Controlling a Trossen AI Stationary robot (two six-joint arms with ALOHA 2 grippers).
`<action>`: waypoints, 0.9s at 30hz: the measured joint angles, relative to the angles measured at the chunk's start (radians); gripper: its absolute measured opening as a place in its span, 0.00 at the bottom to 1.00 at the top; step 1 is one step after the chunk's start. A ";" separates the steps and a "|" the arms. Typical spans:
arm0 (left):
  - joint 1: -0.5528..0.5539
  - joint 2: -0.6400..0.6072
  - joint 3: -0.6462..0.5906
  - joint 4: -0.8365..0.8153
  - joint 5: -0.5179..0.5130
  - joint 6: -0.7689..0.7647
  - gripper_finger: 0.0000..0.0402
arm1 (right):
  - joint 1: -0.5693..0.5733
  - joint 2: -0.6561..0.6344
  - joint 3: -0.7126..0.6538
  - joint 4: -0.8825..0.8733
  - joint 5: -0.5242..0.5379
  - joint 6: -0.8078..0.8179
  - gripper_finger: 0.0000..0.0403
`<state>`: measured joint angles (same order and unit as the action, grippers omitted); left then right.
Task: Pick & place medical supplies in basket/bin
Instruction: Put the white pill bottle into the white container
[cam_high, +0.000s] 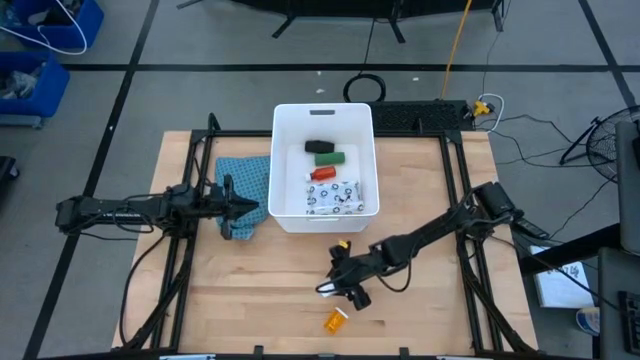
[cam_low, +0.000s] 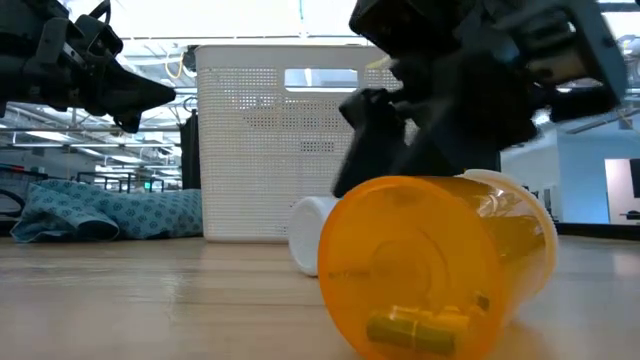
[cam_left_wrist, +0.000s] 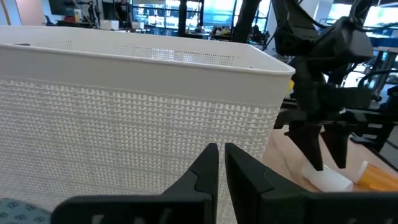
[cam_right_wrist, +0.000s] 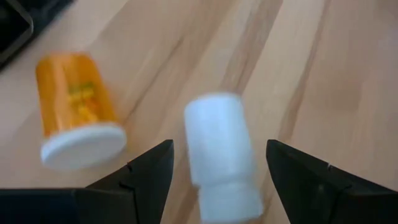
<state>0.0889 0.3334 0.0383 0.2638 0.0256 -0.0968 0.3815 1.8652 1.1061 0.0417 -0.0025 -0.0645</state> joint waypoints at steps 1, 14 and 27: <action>0.000 0.000 0.000 0.000 0.000 0.001 0.08 | 0.000 0.000 0.000 -0.018 -0.001 0.000 0.62; 0.000 0.000 0.000 -0.005 0.000 0.005 0.08 | -0.009 0.075 0.000 -0.021 -0.005 -0.028 0.62; 0.000 0.000 0.000 -0.008 0.000 0.005 0.08 | -0.017 0.050 -0.001 -0.025 -0.006 -0.064 0.36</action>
<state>0.0889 0.3336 0.0383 0.2558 0.0257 -0.0914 0.3648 1.9151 1.1055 0.0170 -0.0082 -0.1287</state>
